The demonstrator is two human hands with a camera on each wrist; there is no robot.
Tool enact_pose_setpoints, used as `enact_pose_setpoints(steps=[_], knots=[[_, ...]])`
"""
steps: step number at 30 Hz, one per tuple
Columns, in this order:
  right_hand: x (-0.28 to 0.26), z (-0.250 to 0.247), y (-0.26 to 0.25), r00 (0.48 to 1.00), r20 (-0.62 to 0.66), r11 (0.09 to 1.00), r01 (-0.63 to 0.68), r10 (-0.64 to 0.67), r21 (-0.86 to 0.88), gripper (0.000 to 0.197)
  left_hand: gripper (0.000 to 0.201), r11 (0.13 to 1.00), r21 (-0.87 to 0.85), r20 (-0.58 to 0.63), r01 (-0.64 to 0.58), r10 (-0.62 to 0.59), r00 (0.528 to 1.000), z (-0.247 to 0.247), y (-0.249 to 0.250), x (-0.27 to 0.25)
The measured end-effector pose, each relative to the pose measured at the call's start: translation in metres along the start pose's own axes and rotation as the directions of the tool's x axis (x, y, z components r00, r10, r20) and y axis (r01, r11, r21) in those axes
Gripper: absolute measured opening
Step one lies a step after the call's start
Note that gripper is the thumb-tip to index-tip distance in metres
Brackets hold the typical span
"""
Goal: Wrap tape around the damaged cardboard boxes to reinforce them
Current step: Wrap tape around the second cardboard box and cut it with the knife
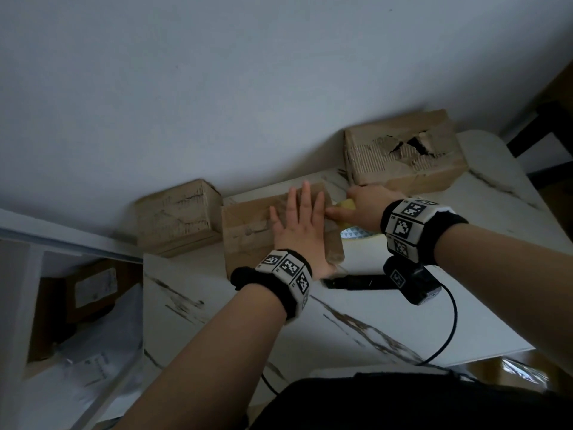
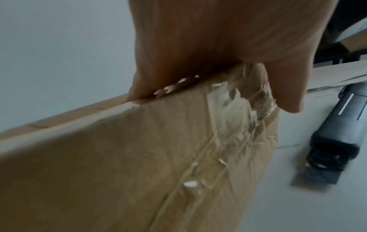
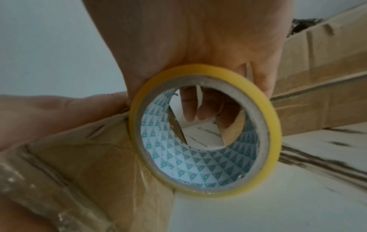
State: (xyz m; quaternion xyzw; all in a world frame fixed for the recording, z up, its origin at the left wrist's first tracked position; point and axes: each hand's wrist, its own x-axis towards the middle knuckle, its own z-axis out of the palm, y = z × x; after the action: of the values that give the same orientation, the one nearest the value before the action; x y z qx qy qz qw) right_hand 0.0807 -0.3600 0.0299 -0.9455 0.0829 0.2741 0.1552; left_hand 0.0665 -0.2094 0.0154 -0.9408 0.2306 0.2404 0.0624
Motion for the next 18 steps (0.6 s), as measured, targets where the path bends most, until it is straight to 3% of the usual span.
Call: enact_pose_setpoints(steps=[10,14,18], knots=[[-0.011,0.005,0.002,1.000,0.011,0.952,-0.014,0.011,0.307,0.023,0.124,0.997,0.038,0.081,-0.073,0.070,0.994,-0.024,-0.008,0.007],[-0.020,0.005,0.007,0.998,-0.044,0.929,-0.022,0.042,0.371,0.023,0.130,0.992,0.068,0.065,-0.102,0.098,0.993,-0.024,-0.010,0.006],[-0.031,0.007,0.005,0.991,-0.119,0.914,-0.003,0.056,0.406,0.022,0.123,0.991,0.075,0.043,-0.113,0.110,0.993,-0.025,-0.010,0.005]])
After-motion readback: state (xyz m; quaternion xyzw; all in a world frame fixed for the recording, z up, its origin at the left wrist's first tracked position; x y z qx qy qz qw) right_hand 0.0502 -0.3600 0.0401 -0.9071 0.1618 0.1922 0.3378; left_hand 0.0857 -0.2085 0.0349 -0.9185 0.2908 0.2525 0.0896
